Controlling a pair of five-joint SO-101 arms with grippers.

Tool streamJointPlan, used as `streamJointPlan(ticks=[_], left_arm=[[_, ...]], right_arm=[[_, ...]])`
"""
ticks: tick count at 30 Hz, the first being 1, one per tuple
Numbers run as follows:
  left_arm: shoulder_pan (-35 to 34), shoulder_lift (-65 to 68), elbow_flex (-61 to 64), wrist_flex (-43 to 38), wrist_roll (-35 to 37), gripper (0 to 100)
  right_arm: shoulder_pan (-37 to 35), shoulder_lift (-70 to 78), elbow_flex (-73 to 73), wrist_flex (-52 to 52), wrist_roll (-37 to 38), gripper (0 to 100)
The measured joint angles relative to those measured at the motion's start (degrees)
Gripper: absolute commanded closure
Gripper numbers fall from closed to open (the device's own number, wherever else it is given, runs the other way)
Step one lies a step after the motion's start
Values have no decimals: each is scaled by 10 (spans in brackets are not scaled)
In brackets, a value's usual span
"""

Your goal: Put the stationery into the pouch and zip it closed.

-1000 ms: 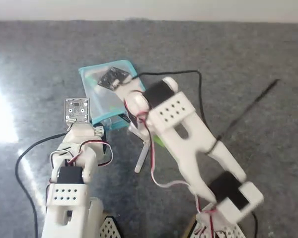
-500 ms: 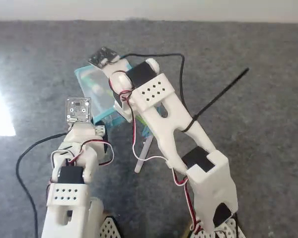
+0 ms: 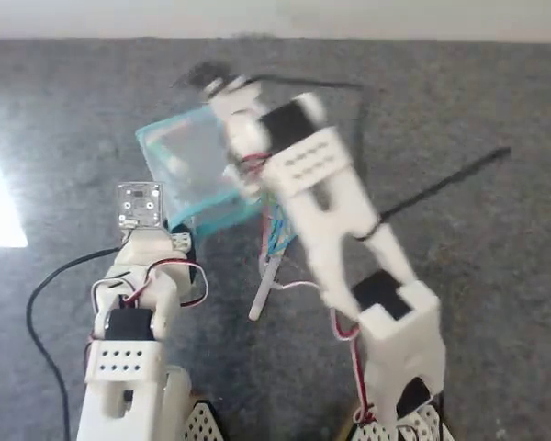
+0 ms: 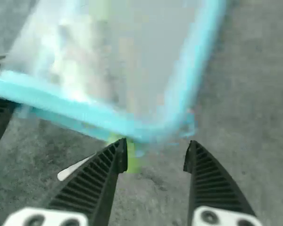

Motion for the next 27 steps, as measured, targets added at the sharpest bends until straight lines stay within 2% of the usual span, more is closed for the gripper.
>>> streamJointPlan(ticks=[7,13,16,21,24,27], left_arm=[[0,0,1,1,-5,987],[0,0,1,1,-5,987],[0,0,1,1,-5,987],[0,0,1,1,-5,987],[0,0,1,1,-5,987],[0,0,1,1,-5,987]], right_arm=[[6,-156,89,0,0,786],[11,-266,269,-10,-1,786],[6,-338,421,-82,-1,786],[-17,-446,724,-276,-12,786],[-19,-479,855,-358,-61,786],[-27,-483,895,-371,-138,783]])
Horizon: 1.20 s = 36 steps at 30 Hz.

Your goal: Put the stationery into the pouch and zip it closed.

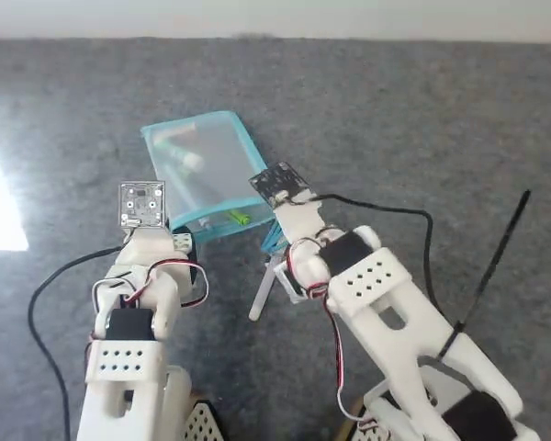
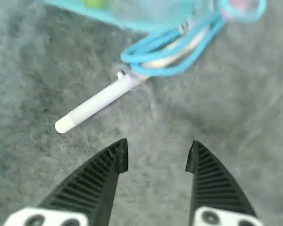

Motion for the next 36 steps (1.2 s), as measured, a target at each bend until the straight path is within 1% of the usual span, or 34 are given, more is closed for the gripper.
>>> streamJointPlan(ticks=[4,7,10,13,20,31,36], left_arm=[[0,0,0,0,0,987],[0,0,0,0,0,987],[0,0,0,0,0,987],[0,0,0,0,0,987],[0,0,0,0,0,987],[0,0,0,0,0,987],[0,0,0,0,0,987]], right_arm=[[-38,7,4,-12,-127,782],[-76,44,4,-29,-215,782],[-84,93,-23,-32,-256,782],[-86,142,-49,-33,-275,783],[-88,233,-91,-33,-283,783],[-88,256,-142,-39,-285,783],[-88,256,-140,-87,-285,783]])
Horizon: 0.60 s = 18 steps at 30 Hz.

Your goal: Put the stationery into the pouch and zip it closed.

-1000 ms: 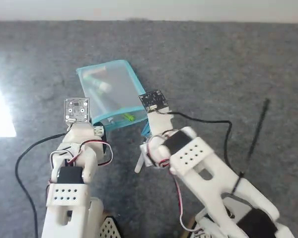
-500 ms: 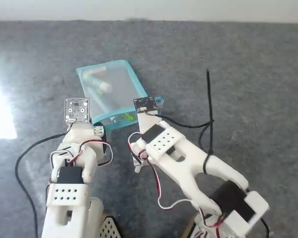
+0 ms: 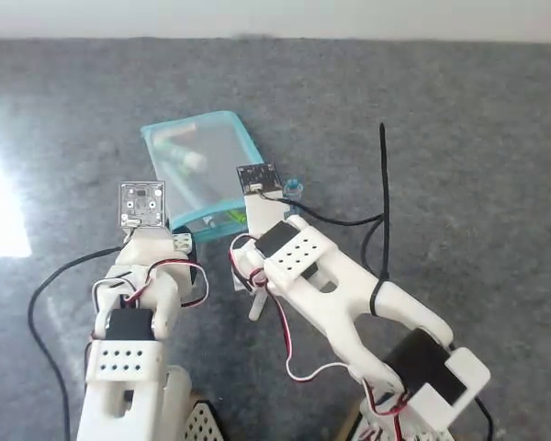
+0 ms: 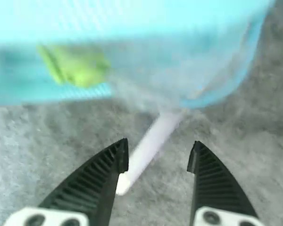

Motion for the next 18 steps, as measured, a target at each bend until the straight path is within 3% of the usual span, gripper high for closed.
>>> streamJointPlan(ticks=[11,18], left_arm=[[0,0,0,0,0,987],[0,0,0,0,0,987]], right_arm=[[0,0,76,-42,0,789],[0,0,82,-40,33,961]])
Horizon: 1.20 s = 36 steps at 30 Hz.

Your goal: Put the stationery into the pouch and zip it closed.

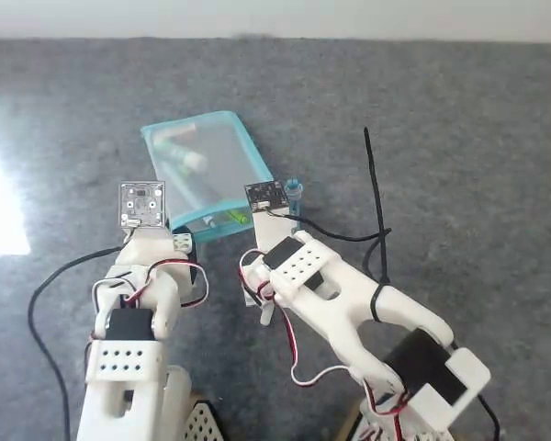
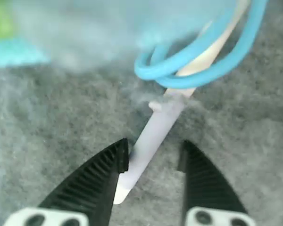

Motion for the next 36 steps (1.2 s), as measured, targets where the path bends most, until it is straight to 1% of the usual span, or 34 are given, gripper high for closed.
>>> streamJointPlan(ticks=[2,6,11,13,17,21,24,27,32,36], left_arm=[[0,0,0,0,0,987],[0,0,0,0,0,987],[0,0,0,0,0,987],[0,0,0,0,0,987],[0,0,0,0,0,987],[0,0,0,0,0,987],[0,0,0,0,0,986],[0,0,0,0,0,986],[0,0,0,0,0,986],[0,0,0,0,0,986]], right_arm=[[4,0,8,0,43,994],[57,0,11,33,141,991],[168,-1,10,115,309,991],[220,-1,9,137,360,991],[313,0,-26,193,381,991],[341,0,-99,274,384,991],[338,-25,-149,324,384,991],[302,-98,-171,351,383,991],[159,-227,-176,375,380,991],[49,-247,-171,367,379,991]])
